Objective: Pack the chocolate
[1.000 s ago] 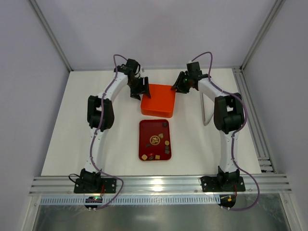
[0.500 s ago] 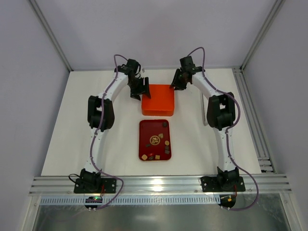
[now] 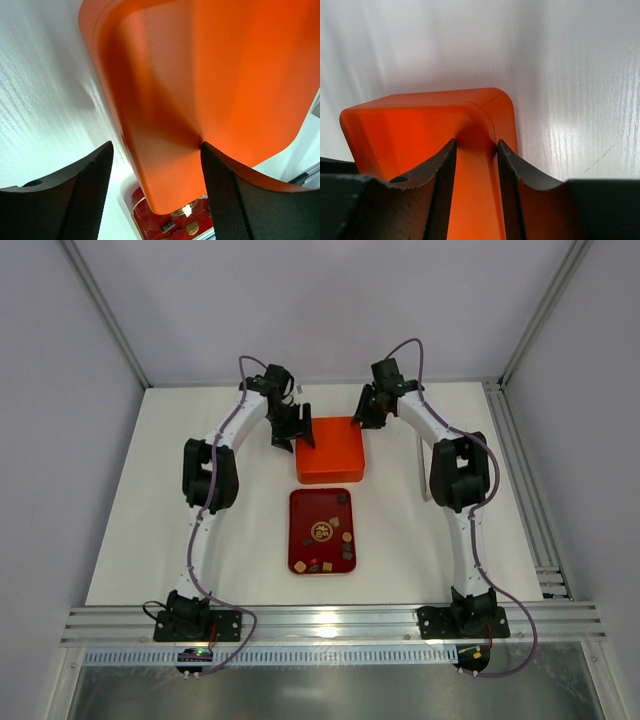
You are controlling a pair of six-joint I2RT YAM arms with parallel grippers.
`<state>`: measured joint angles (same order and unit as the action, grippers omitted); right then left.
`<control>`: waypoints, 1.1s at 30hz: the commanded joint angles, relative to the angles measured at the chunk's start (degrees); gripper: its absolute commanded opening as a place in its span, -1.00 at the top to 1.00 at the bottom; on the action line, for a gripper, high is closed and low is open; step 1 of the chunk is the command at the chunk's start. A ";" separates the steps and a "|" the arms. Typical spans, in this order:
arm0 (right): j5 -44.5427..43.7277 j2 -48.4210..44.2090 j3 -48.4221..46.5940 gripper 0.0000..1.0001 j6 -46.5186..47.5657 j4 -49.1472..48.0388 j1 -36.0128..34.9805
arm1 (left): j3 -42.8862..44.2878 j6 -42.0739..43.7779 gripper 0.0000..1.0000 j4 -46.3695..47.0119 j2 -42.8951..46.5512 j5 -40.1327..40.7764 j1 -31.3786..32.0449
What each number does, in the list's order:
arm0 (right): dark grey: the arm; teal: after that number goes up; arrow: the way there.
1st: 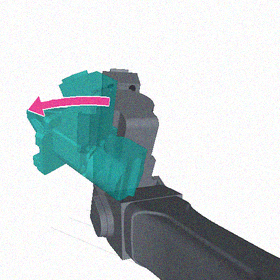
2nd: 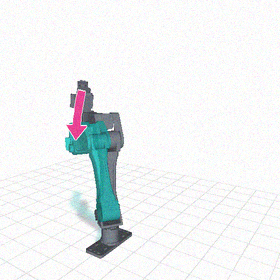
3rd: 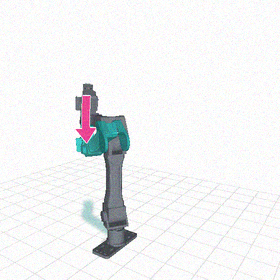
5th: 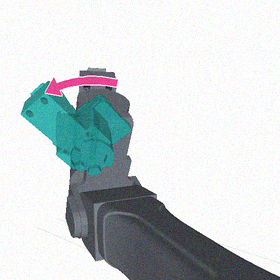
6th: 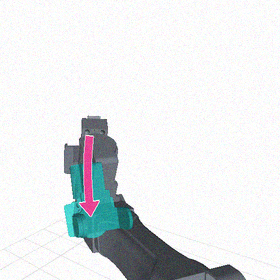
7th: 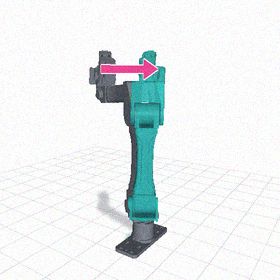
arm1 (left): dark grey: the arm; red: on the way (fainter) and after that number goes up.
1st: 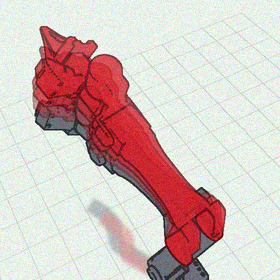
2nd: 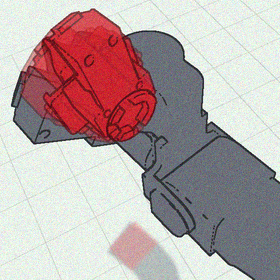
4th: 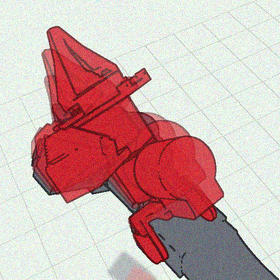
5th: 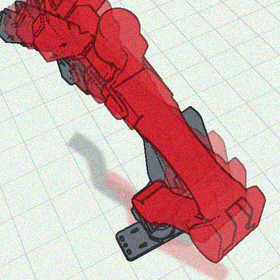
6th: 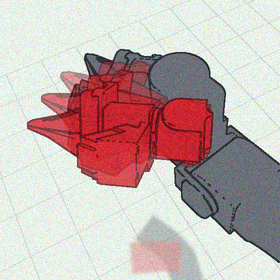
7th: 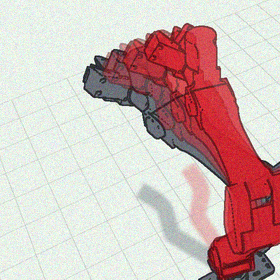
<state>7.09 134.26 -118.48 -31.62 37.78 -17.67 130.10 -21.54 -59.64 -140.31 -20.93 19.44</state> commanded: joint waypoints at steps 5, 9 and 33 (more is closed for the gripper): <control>-0.15 -3.64 7.12 0.06 4.10 3.62 -0.35 | -6.17 3.26 -0.44 -3.13 -1.38 10.03 0.60; 2.13 -7.25 6.85 0.00 4.11 0.46 0.44 | -6.27 2.12 -0.49 -0.58 1.88 9.59 -0.46; 1.88 -53.81 41.55 -0.33 5.07 -21.86 2.82 | -31.56 -4.56 -0.56 15.51 42.03 10.56 -0.20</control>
<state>10.59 86.80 -81.89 -28.12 20.99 -15.03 103.63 -24.91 -48.45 -104.05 -11.53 18.63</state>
